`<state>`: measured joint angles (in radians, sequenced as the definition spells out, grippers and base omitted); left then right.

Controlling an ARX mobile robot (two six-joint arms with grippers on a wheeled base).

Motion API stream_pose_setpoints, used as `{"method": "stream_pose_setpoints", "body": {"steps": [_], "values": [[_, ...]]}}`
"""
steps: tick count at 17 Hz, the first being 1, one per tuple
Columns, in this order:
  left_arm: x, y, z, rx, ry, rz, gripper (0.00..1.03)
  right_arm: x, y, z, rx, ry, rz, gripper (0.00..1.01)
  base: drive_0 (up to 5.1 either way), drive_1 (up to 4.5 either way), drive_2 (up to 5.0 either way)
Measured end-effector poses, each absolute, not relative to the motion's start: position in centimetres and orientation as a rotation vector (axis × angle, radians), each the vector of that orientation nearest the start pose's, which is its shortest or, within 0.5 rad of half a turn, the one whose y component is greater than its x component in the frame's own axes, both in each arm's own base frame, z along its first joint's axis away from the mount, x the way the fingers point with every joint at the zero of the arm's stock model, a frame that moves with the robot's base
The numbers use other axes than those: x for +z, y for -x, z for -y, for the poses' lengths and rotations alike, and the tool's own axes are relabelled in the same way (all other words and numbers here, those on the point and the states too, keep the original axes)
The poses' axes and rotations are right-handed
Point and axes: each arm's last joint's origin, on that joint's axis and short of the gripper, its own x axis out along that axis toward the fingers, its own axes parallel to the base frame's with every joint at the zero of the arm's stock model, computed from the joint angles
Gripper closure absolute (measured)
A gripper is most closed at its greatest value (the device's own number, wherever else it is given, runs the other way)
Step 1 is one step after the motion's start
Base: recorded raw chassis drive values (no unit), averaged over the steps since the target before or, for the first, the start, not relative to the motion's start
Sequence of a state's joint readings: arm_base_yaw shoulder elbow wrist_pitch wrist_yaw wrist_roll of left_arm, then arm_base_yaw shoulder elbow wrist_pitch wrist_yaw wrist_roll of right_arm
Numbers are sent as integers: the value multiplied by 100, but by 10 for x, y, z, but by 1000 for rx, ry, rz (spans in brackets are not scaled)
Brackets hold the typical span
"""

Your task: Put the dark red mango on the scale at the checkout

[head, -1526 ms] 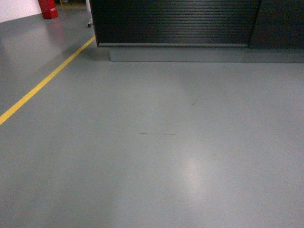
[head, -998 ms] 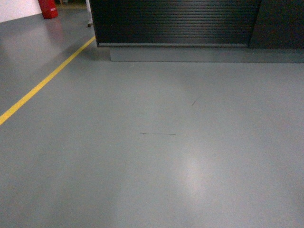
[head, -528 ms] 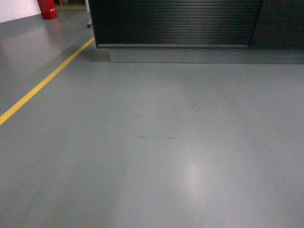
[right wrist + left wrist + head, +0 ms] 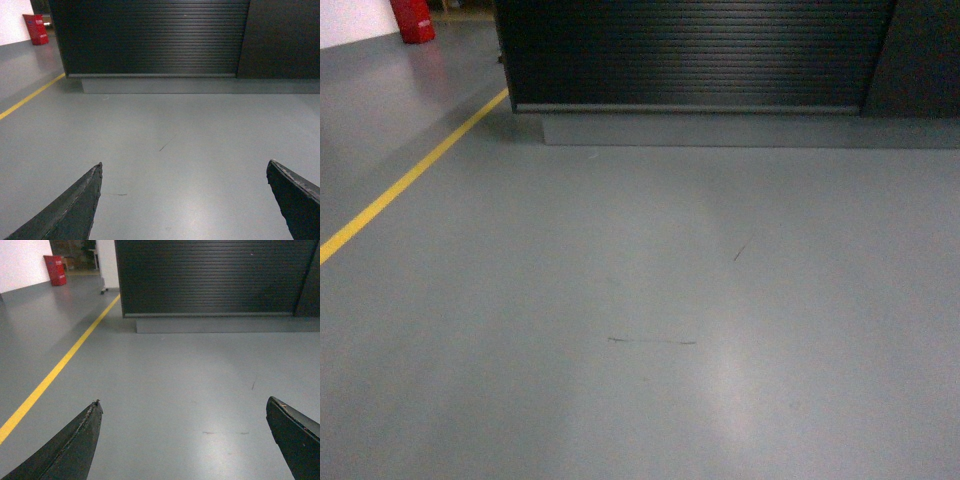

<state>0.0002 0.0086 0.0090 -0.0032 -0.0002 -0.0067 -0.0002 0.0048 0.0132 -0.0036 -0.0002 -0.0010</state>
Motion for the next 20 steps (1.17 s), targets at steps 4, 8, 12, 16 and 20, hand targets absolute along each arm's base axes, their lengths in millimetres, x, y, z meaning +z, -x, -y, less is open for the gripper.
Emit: {"method": "stream_pose_setpoints", "body": {"steps": [4, 8, 12, 16, 20], "values": [[166, -98, 0, 1, 7, -3, 5, 167, -97, 0, 0, 1, 2, 3, -4, 407, -414], [165, -98, 0, 1, 7, -4, 5, 167, -97, 0, 0, 1, 2, 3, -8, 410, -426], [166, -98, 0, 0, 7, -1, 5, 167, -97, 0, 0, 1, 6, 3, -1, 420, -422], [166, -98, 0, 1, 7, -2, 5, 167, -97, 0, 0, 1, 4, 3, 10, 431, -411], [166, -98, 0, 1, 7, 0, 5, 167, -97, 0, -1, 1, 2, 3, 8, 429, -413]]}}
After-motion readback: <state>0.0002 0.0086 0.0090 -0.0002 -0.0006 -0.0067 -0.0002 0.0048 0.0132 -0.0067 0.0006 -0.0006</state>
